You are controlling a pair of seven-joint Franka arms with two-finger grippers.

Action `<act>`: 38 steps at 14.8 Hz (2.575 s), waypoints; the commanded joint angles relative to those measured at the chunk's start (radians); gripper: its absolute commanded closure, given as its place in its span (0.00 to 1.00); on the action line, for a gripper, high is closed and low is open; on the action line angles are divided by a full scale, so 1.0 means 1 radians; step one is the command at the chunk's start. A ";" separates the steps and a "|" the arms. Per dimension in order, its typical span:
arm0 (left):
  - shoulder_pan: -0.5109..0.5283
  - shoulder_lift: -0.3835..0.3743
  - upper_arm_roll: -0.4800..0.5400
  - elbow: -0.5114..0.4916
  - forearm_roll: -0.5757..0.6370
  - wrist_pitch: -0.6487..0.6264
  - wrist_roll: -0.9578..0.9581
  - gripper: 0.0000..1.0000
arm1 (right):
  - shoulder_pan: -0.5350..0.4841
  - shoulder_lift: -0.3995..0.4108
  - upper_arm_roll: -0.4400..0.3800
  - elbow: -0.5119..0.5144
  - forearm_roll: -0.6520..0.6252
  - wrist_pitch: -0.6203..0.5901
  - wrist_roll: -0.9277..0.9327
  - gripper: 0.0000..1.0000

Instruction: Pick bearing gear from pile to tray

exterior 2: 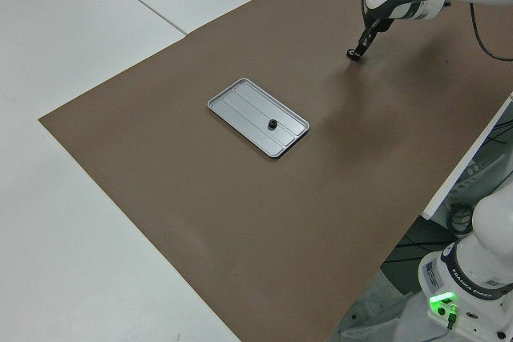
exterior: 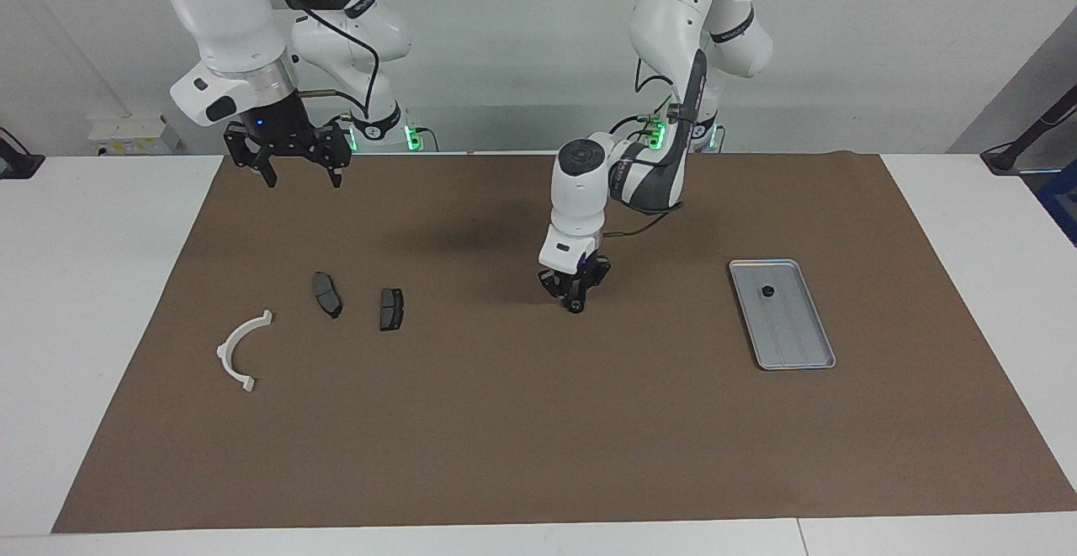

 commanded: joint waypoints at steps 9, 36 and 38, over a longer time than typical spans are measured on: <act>0.402 -0.141 0.001 0.052 -0.032 -0.234 0.636 1.00 | -0.015 0.016 -0.005 -0.003 0.081 -0.009 -0.013 0.00; 0.631 -0.150 0.004 -0.223 -0.047 0.065 1.053 1.00 | -0.024 0.010 0.006 -0.007 0.058 -0.003 -0.011 0.00; 0.631 -0.152 0.004 -0.229 -0.047 0.073 1.054 1.00 | -0.026 0.010 0.004 -0.007 0.058 -0.002 -0.011 0.00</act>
